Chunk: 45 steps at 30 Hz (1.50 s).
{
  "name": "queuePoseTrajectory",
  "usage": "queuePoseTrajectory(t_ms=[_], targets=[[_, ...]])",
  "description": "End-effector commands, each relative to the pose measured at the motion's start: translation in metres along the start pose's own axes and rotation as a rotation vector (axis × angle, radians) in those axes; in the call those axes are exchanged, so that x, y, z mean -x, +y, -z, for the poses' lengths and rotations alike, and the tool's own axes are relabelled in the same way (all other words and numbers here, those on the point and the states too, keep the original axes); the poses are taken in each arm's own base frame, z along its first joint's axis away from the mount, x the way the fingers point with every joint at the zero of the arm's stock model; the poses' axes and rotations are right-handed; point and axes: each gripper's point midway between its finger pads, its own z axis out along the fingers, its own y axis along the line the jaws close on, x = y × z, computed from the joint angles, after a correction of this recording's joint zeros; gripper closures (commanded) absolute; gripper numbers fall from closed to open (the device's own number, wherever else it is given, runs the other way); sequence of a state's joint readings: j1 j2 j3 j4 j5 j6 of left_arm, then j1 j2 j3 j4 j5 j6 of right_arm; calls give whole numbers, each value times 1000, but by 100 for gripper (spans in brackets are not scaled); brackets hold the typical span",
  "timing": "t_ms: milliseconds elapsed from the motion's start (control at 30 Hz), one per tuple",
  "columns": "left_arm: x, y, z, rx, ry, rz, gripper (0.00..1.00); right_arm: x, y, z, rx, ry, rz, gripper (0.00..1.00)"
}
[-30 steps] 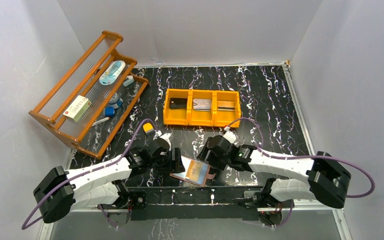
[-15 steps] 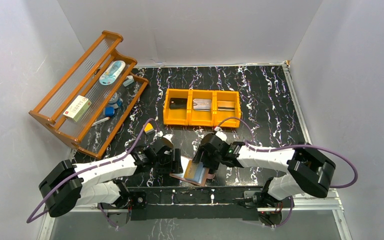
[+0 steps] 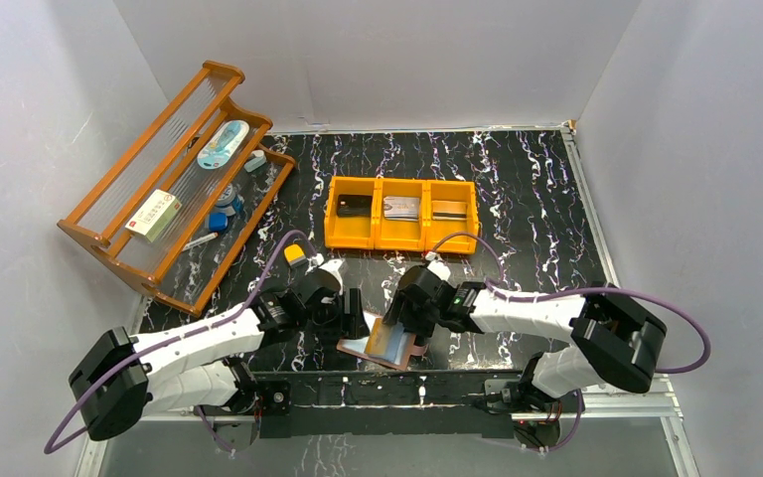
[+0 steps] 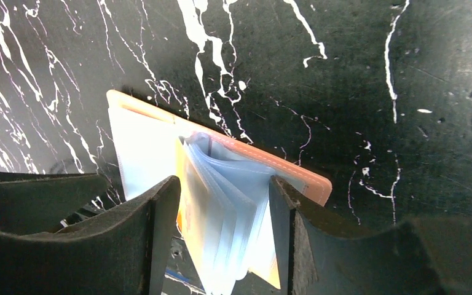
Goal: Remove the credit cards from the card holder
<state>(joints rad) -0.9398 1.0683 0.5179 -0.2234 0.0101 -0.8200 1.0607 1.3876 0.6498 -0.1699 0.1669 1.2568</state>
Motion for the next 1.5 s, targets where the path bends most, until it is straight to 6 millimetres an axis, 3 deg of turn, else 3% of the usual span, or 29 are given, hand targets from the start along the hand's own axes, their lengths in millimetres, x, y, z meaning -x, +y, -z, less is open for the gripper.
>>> queuePoseTrajectory(t_ms=[0, 400, 700, 1067, 1333, 1467], targets=[[0, -28, -1, -135, 35, -52, 35, 8, 1, 7, 0, -40, 7, 38], [-22, -17, -17, -107, 123, 1, 47, -5, 15, -1, 147, 49, -31, 45], [-24, -3, -12, -66, 77, 58, 51, -2, 22, -9, 162, 96, -9, 47], [3, -1, 7, -38, -58, 57, 39, 5, 12, -13, 130, 100, 0, 50], [-13, 7, -10, 10, 39, 39, 38, 1, 13, -17, 133, 125, 1, 49], [-26, -2, -18, -43, 108, 44, 39, 1, 14, -19, 136, 126, 10, 49]])
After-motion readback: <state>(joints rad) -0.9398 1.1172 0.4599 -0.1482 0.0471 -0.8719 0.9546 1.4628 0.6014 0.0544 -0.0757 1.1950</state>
